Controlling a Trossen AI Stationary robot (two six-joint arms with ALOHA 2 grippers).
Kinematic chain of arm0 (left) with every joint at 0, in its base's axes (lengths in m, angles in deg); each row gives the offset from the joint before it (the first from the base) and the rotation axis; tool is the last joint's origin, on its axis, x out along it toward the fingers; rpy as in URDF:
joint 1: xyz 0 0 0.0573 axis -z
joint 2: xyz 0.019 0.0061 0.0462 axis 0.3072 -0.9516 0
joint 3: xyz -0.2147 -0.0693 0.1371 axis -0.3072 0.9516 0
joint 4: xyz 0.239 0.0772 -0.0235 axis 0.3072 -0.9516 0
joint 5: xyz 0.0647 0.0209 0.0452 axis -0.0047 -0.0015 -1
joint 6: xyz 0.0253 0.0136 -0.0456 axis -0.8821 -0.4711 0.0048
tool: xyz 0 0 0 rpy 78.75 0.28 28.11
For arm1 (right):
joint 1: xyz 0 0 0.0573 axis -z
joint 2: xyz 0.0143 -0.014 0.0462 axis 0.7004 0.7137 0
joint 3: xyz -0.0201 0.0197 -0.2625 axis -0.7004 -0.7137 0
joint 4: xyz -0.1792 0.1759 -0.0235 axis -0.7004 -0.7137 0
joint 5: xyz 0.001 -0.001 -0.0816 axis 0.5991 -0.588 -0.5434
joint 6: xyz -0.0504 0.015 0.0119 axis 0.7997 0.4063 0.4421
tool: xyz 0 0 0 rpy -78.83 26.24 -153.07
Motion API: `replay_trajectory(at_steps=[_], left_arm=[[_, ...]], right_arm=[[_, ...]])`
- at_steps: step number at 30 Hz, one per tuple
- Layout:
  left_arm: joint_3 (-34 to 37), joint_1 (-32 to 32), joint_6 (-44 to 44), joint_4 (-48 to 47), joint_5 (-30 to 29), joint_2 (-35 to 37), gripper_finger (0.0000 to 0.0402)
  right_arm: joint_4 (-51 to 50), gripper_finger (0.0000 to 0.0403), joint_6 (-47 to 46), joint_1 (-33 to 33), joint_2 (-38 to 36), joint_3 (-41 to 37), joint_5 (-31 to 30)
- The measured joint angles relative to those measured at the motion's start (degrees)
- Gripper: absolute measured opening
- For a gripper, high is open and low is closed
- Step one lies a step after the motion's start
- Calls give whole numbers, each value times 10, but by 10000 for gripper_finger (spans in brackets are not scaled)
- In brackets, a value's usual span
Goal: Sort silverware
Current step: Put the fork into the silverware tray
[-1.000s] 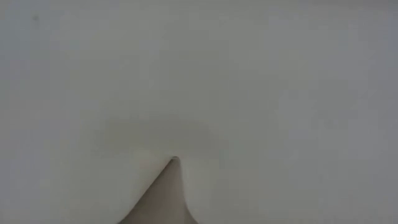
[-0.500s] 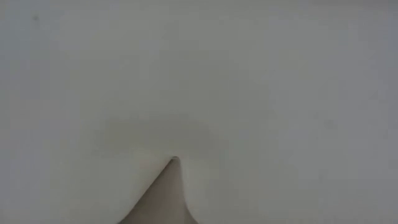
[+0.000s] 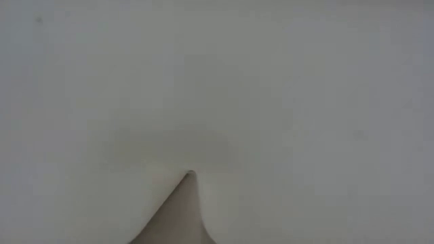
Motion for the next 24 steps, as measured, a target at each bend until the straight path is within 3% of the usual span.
replay_trajectory(at_steps=[11,19,24], left_arm=[[0,100,145,-2,31,1,183],[0,128,167,-2,29,-30,183],[0,129,164,-2,66,-53,183]], right_arm=[[0,139,13,10,0,0,-1],[0,139,10,10,0,0,-1],[0,139,9,10,0,0,-1]])
